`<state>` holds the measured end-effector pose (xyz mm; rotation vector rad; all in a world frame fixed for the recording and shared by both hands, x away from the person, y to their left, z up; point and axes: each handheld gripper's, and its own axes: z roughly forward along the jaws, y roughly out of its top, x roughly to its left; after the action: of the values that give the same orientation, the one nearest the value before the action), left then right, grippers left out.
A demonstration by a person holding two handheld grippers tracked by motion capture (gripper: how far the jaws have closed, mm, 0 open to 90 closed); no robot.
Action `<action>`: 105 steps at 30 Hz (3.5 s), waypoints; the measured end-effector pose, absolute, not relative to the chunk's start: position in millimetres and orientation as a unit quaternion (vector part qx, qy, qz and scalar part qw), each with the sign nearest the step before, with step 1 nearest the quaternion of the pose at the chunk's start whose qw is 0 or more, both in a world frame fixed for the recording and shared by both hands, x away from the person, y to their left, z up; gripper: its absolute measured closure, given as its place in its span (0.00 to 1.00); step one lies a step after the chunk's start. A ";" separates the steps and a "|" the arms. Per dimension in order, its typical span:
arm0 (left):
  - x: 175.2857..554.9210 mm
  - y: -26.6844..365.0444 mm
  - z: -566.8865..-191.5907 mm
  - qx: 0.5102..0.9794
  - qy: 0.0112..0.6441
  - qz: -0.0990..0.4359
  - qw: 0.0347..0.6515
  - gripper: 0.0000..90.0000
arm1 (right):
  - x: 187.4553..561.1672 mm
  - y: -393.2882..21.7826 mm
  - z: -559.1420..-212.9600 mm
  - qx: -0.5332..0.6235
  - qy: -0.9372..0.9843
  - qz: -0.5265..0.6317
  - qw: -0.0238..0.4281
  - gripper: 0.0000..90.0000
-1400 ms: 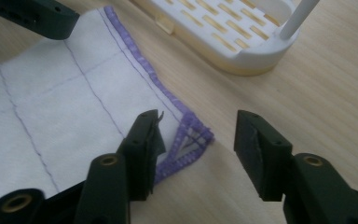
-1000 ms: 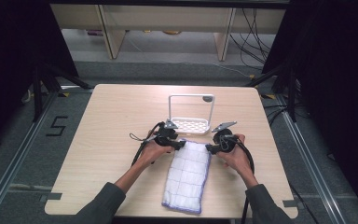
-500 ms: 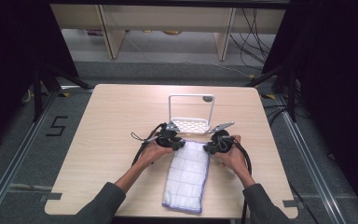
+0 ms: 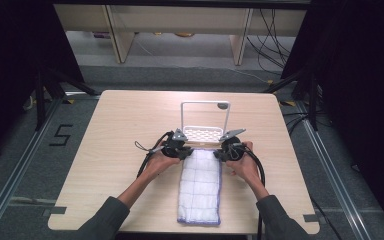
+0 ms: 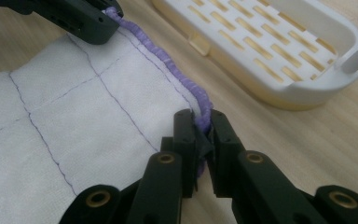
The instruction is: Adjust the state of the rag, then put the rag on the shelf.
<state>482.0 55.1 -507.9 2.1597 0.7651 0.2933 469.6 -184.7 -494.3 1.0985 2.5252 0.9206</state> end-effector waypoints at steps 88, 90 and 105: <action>461.9 80.0 -292.1 0.801 0.253 0.209 0.501 0.94 | 444.1 -194.6 -288.7 0.280 0.806 0.463 0.240 0.94; 468.9 79.5 -289.0 0.798 0.259 0.210 0.502 0.94 | 452.3 -193.6 -284.0 0.287 0.804 0.462 0.239 0.94; 501.2 72.5 -256.9 0.783 0.256 0.235 0.516 0.94 | 487.4 -193.9 -250.6 0.314 0.778 0.478 0.259 0.94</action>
<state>501.2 72.5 -256.9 1.8792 0.6152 0.5640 487.4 -193.9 -250.6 0.8505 2.1093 1.2956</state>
